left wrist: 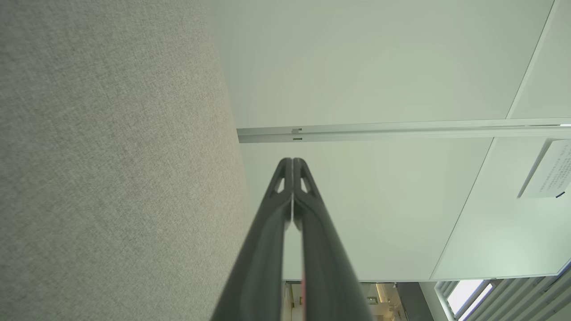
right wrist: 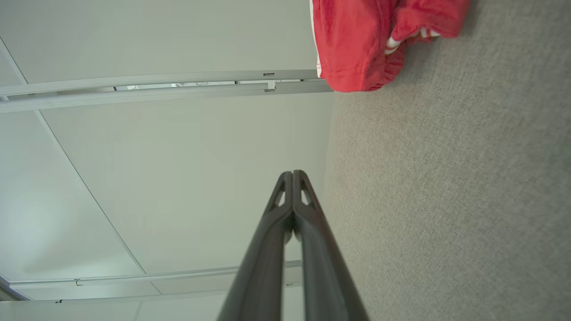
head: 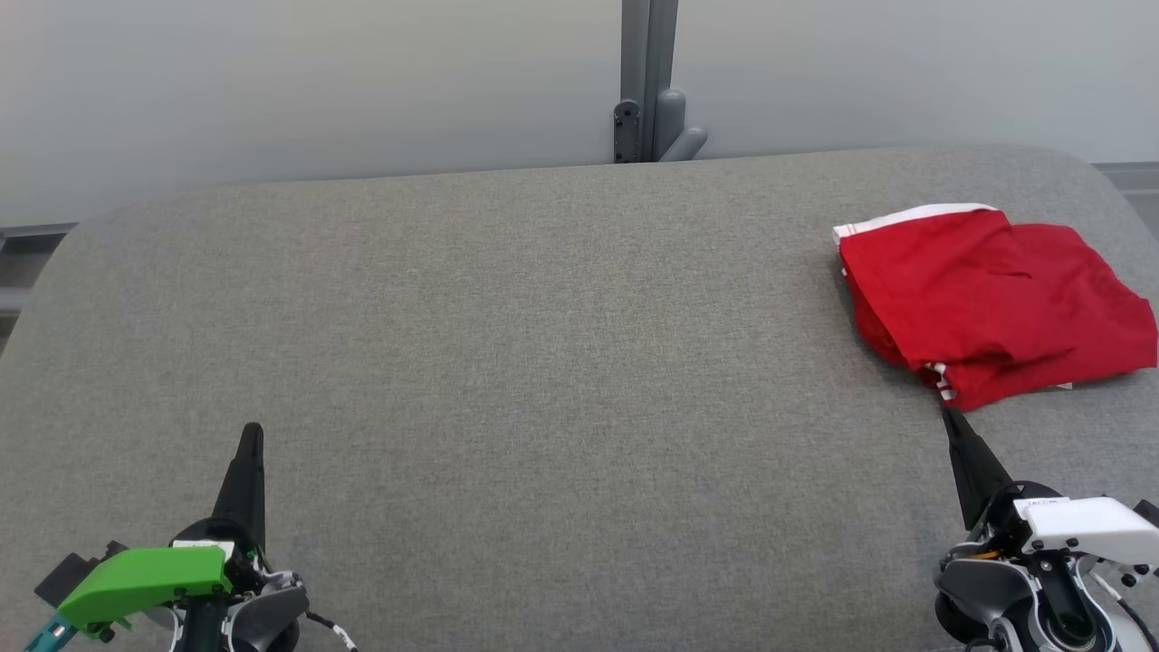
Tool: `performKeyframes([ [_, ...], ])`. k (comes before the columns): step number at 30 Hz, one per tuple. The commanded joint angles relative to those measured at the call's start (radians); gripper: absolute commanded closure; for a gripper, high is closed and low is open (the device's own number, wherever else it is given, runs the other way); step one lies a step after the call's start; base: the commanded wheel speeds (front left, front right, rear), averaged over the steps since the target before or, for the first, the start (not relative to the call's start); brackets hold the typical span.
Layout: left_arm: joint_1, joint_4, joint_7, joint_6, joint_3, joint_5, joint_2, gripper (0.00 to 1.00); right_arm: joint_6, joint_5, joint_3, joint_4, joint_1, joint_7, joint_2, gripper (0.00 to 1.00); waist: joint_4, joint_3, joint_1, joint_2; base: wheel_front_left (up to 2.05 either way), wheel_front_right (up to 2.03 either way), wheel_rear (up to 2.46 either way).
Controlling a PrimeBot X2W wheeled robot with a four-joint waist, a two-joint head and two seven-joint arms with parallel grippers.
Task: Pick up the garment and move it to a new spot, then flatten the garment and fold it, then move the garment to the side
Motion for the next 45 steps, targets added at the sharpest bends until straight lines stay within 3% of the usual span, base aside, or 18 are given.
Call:
performKeyframes([
  [1,-0.016,0.0,0.005,-0.006,0.004,-0.005,0.005,1.0,0.0,0.008,-0.002,-0.004,-0.012,0.003,-0.005,1.0,0.0,0.0,0.0,0.0,0.0,0.0,0.0],
  [45,-0.017,0.0,0.011,-0.006,0.012,0.005,-0.002,1.0,0.0,0.008,-0.001,-0.004,-0.01,0.003,-0.005,1.0,0.0,0.0,0.0,0.0,0.0,0.0,0.0],
])
